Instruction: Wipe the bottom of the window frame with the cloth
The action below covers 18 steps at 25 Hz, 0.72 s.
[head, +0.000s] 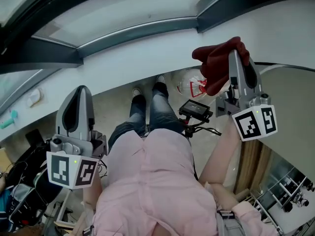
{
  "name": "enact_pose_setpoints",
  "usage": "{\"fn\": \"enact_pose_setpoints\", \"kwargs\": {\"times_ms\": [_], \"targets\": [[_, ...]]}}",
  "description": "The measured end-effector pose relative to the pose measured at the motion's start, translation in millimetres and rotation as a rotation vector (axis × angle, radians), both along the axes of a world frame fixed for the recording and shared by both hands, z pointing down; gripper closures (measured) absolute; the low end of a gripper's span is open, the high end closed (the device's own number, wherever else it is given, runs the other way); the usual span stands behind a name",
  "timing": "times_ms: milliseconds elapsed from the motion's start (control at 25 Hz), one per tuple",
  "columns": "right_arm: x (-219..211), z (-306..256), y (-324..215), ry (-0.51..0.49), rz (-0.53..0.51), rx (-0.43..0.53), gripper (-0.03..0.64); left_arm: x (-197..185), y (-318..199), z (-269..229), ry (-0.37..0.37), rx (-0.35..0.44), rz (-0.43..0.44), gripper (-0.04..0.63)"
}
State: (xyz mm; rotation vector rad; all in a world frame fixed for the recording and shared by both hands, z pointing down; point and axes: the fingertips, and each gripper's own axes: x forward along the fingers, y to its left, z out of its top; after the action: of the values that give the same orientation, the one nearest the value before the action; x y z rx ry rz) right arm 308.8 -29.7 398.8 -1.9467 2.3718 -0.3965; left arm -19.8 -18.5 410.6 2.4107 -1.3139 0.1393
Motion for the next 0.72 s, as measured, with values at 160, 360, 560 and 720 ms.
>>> {"fn": "enact_pose_setpoints", "kwargs": {"times_ms": [160,360,560,720], "targets": [[-25,-3,18,0.011,-0.008,-0.005,0.568,-10,-1,0,0.006,0.020,0.026,0.597],[-63,-10,15,0.031,-0.079,-0.009,0.569,-18,-5,2,0.026,0.017,0.032,0.597],[-107,-4,3,0.051,-0.208,-0.048,0.569,-27,-17,0,0.043,0.024,0.013,0.597],[-115,-5,0,0.042,-0.227,-0.051,0.569,-32,-23,-4,0.052,0.037,-0.004,0.597]]}}
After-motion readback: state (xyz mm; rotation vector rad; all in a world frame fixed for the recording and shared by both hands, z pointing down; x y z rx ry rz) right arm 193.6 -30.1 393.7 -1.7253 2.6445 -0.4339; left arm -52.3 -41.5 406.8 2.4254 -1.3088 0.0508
